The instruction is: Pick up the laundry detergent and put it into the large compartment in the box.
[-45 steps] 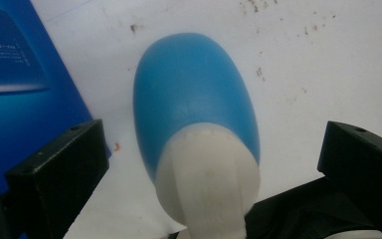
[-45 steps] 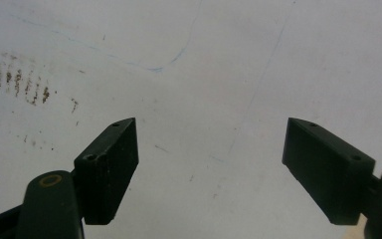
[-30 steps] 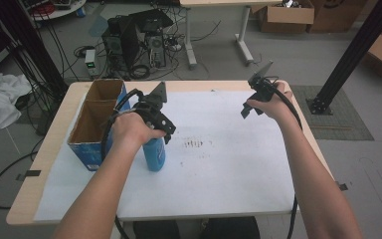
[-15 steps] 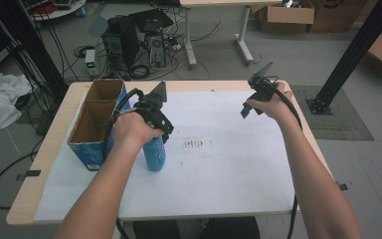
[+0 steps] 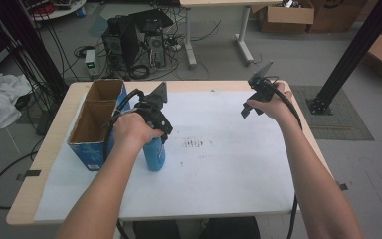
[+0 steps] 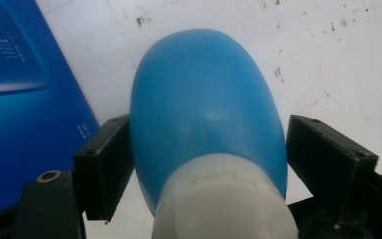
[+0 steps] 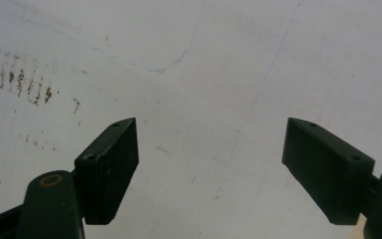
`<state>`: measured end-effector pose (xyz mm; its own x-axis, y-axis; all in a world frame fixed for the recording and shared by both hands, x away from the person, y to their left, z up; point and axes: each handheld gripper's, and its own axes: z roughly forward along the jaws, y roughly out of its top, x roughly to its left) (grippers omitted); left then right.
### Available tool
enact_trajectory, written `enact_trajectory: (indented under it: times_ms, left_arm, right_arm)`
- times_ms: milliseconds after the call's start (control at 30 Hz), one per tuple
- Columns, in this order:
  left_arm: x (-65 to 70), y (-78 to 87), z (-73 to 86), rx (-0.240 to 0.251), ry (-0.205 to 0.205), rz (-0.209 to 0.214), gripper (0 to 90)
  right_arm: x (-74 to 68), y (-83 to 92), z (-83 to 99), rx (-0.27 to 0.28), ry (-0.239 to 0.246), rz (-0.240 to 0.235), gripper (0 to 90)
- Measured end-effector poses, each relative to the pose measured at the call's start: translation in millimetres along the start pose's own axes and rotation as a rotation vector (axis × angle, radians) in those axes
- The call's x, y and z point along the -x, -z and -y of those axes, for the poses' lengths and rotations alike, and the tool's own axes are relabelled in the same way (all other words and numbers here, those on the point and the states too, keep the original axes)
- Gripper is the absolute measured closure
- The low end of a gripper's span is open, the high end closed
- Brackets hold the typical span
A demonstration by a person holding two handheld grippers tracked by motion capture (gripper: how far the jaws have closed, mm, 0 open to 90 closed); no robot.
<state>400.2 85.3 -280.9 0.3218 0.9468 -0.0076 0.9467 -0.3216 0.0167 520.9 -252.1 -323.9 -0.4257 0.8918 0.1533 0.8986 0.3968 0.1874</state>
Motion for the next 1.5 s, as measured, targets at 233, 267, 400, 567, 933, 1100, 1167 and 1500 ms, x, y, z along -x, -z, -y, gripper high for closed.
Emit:
enact_trajectory:
  times_ms: [233,267,400,567,933,1100,1167,1500]
  left_arm:
    - [-0.9,0.2,-0.2,0.002,0.007,0.001,24.1]
    - [-0.9,0.2,-0.2,0.002,0.007,0.001,24.3]
    - [-1.1,0.4,-0.5,-0.001,0.009,0.002,25.8]
    - [-2.6,-0.3,-1.1,0.003,0.016,0.001,26.6]
    - [-2.4,-0.8,-3.1,-0.002,0.027,-0.008,31.9]
    - [-2.4,0.1,-3.3,0.004,0.024,-0.006,34.9]
    - [-2.2,0.1,-3.4,0.004,0.025,-0.005,35.0]
    - [-3.4,0.6,-6.6,-0.036,0.0,-0.003,36.1]
  right_arm:
    - [-1.1,0.2,-0.2,0.0,0.0,0.0,22.5]
    - [-1.1,0.2,-0.2,0.0,0.0,0.0,22.5]
    - [-1.4,0.1,-0.5,0.002,0.004,0.0,22.5]
    - [-0.6,-1.2,-0.8,-0.001,0.007,0.0,22.5]
    - [-0.3,-1.9,-1.3,-0.002,0.008,-0.003,22.4]
    - [-0.4,-1.7,-1.4,0.0,0.007,-0.004,22.4]
    - [-0.5,-1.8,-1.4,0.0,0.008,-0.004,22.4]
    - [-0.8,-1.5,-1.1,0.0,0.005,-0.004,22.6]
